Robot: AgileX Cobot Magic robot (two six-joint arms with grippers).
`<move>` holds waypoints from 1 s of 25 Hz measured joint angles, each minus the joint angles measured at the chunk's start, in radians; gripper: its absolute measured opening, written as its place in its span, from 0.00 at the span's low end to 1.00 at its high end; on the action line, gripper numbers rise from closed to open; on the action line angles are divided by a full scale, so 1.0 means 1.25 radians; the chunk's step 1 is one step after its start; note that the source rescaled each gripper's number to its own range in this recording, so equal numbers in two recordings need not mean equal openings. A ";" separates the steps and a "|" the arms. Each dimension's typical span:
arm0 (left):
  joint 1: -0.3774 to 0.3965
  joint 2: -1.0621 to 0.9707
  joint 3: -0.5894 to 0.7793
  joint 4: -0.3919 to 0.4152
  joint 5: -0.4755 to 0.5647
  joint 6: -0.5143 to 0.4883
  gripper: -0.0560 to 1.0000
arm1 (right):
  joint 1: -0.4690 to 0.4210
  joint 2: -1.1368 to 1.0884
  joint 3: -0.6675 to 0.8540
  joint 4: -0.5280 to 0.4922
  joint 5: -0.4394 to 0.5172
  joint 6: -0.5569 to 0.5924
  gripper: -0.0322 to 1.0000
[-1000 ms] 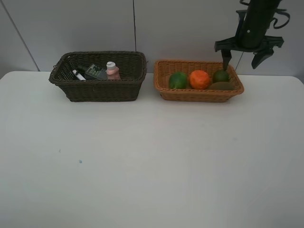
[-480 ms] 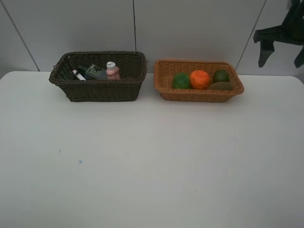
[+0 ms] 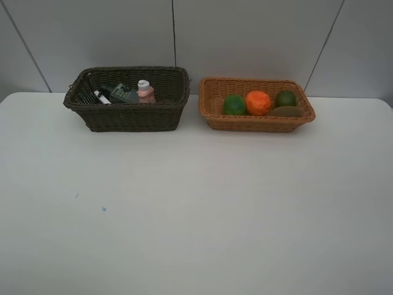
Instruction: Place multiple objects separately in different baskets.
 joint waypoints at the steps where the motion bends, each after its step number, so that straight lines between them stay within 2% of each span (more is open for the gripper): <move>1: 0.000 0.000 0.000 0.000 0.000 0.000 0.85 | 0.000 -0.051 0.028 0.001 -0.003 0.000 0.91; 8: 0.000 0.000 0.000 0.000 0.000 0.000 0.85 | 0.000 -0.384 0.178 0.037 0.000 0.000 0.91; 16: 0.000 0.000 0.000 0.000 0.000 0.000 0.85 | 0.000 -0.719 0.278 0.040 0.062 -0.017 0.91; 19: 0.000 0.000 0.000 0.000 0.000 0.000 0.85 | 0.000 -0.802 0.283 0.038 0.067 -0.045 0.91; 25: 0.000 0.000 0.000 0.001 0.000 0.000 0.85 | 0.002 -0.810 0.288 0.049 0.066 -0.061 0.91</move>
